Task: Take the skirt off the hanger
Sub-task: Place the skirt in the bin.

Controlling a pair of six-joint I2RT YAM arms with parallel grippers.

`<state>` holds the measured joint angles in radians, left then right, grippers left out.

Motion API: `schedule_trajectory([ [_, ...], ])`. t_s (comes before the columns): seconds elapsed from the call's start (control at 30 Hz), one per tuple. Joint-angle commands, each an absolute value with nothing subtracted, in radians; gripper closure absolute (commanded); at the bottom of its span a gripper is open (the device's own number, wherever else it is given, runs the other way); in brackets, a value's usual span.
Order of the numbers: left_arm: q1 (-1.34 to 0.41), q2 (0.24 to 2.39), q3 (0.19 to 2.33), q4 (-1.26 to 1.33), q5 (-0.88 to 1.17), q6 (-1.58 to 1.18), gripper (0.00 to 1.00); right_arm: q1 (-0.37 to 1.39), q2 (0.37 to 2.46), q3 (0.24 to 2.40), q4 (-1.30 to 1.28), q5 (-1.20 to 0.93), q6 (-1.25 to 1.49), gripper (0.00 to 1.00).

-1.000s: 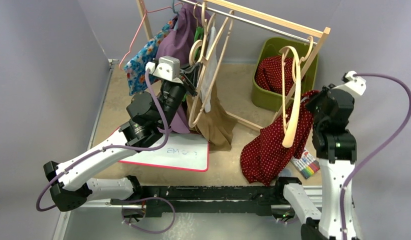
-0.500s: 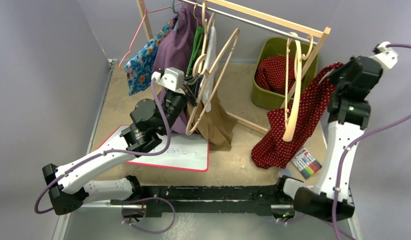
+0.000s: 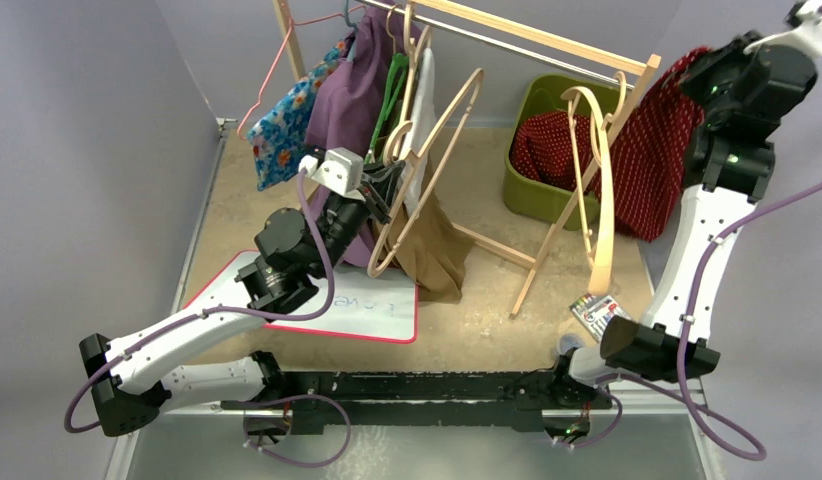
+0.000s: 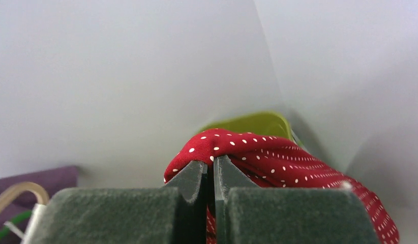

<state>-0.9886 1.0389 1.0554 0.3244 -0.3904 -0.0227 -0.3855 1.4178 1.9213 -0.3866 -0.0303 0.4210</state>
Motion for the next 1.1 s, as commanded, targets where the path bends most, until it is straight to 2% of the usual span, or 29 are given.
schedule_trajectory([
  [0.0, -0.982, 1.012, 1.052, 0.403, -0.383, -0.015, 1.00, -0.385, 1.465, 2.109, -0.218, -0.155, 0.493, 1.00],
  [0.33, -0.959, 1.024, 1.050, 0.405, -0.352, -0.047, 1.00, -0.385, 1.649, 2.429, -0.043, -0.307, 0.668, 1.00],
  [0.53, -0.936, 1.038, 1.049, 0.407, -0.345, -0.059, 1.00, -0.385, 1.732, 2.478, 0.127, -0.365, 0.790, 1.00],
  [0.73, -0.925, 1.040, 1.048, 0.407, -0.347, -0.058, 1.00, -0.385, 1.844, 2.595, 0.183, -0.368, 0.832, 1.00],
  [0.87, -0.925, 1.040, 1.049, 0.408, -0.338, -0.066, 1.00, -0.385, 1.847, 2.538, 0.249, -0.363, 0.836, 1.00],
  [1.07, -0.921, 1.032, 1.054, 0.403, -0.319, -0.083, 1.00, -0.385, 1.807, 2.282, 0.216, -0.328, 0.710, 1.00],
])
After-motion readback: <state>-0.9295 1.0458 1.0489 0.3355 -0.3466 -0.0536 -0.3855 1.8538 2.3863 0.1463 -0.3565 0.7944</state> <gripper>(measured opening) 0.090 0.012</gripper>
